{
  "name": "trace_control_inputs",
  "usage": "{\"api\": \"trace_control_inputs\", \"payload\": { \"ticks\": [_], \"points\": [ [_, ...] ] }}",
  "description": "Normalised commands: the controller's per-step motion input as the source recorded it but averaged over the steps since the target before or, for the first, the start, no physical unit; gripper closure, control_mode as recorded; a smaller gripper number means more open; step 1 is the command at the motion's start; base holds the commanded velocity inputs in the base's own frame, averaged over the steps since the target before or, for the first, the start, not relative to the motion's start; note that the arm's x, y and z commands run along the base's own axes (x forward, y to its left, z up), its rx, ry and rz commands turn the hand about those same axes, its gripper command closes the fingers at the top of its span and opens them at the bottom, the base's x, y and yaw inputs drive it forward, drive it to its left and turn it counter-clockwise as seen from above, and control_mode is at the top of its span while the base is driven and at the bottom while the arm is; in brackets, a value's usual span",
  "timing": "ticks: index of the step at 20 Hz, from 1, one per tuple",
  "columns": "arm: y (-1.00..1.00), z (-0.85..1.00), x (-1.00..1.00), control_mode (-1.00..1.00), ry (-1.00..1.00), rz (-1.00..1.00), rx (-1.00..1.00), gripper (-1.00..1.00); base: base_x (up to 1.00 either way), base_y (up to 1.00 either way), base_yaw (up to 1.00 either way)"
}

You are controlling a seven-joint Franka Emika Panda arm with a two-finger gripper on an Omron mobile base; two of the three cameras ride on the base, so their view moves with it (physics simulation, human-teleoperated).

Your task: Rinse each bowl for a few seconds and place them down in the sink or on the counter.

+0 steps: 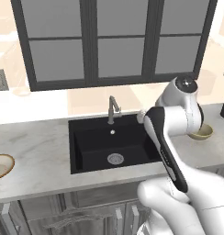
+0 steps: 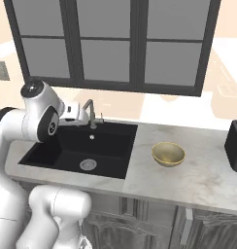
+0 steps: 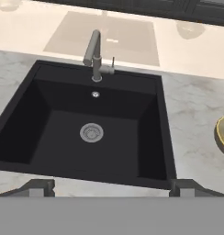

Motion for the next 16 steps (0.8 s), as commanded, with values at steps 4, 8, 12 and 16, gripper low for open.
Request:
{"api": "trace_control_inputs", "payload": {
  "ticks": [4,8,12,16],
  "points": [
    [0.01,-0.17,0.0,-1.0,-0.14,0.01,0.0,-1.0,0.0,0.0,0.0],
    [0.0,-0.19,0.0,-1.0,-0.17,0.02,0.0,-1.0,0.0,0.0,0.0],
    [0.0,-0.19,0.02,-1.0,-0.17,0.04,0.0,-1.0,0.0,0.0,0.0],
    [-0.07,-0.09,0.03,-1.0,-0.09,0.04,0.02,-1.0,0.0,0.0,0.0]
  ]
}}
